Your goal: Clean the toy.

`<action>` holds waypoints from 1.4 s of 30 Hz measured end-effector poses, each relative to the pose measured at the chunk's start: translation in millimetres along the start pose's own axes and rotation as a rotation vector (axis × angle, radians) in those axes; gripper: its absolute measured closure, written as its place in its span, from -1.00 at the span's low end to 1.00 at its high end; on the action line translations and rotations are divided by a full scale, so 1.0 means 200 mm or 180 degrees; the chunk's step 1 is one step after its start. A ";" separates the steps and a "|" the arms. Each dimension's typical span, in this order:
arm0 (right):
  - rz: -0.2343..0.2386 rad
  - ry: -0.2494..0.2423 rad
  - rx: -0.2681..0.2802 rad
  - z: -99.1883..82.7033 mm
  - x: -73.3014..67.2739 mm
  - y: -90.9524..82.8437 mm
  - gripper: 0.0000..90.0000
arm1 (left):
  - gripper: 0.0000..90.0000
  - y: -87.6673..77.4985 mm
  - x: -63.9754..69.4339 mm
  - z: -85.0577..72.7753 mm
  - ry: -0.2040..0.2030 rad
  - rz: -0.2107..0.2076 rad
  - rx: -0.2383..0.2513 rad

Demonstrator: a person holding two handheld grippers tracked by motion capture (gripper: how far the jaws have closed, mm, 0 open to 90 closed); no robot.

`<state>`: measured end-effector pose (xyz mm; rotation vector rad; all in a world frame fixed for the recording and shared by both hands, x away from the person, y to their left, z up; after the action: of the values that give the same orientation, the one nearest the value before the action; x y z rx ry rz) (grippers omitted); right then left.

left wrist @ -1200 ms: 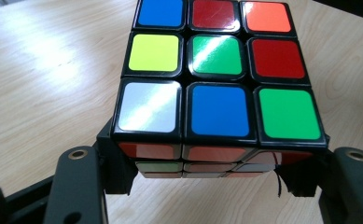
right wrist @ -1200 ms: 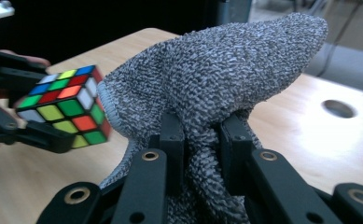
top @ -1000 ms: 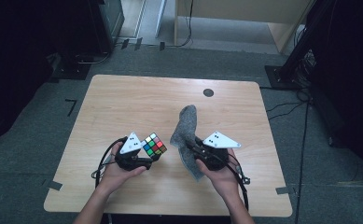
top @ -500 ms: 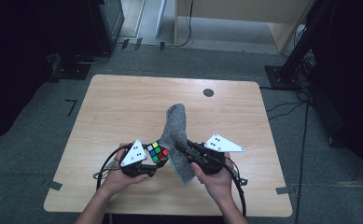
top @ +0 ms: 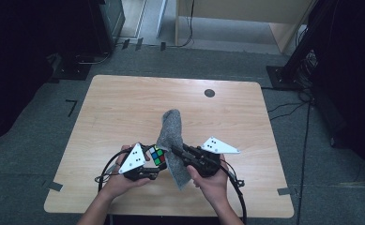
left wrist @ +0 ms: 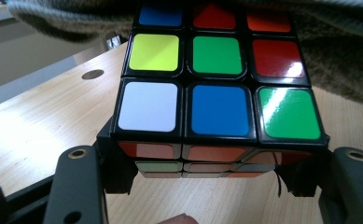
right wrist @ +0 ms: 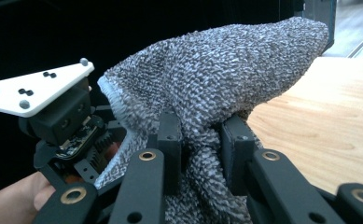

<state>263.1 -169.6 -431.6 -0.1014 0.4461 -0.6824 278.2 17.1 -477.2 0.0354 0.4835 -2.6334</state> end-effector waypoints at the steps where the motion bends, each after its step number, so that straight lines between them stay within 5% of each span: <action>1: 0.0011 0.0041 0.0007 -0.01 0.01 0.00 0.65 | -0.24 0.00 0.00 0.00 -0.0003 -0.0005 0.0003; 9: -0.0112 0.0189 -0.0137 -0.06 0.09 0.03 0.65 | -0.24 -0.02 0.00 0.01 0.0004 -0.0018 0.0034; 14: -0.0356 0.0154 -0.0379 -0.11 0.15 0.04 0.65 | -0.24 -0.02 -0.01 0.00 0.0005 0.0012 0.0014; 17: -0.0399 0.0179 -0.0329 -0.09 0.17 0.02 0.66 | -0.24 -0.01 -0.01 -0.01 0.0023 0.0052 -0.0044; 23: -0.0053 0.0271 0.0042 0.01 0.10 -0.05 0.66 | -0.24 0.01 0.01 -0.02 0.0118 0.0074 -0.0160; 28: 0.0132 0.0236 0.0022 0.00 0.04 -0.02 0.66 | -0.24 0.01 0.03 -0.01 0.0127 0.0001 -0.0099; 34: 0.0057 0.0396 -0.0051 -0.07 0.09 0.02 0.66 | -0.24 0.00 0.04 0.00 0.0115 -0.0034 -0.0056; 42: -0.0323 0.0351 -0.0378 -0.14 0.19 0.06 0.67 | -0.24 0.00 0.02 -0.01 0.0106 0.0035 -0.0129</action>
<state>283.2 -183.3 -474.0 -0.2002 0.5905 -0.7637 274.8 15.6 -478.7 0.0688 0.5461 -2.6152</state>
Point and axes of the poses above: each handheld gripper's, and its own axes: y roughly forward along the jaws, z roughly out of its top, x roughly to its right, the point moved 4 cm from there along y, roughly forward along the jaws, and after that the axes turned 1 degree about -x, right-handed, at the moved point
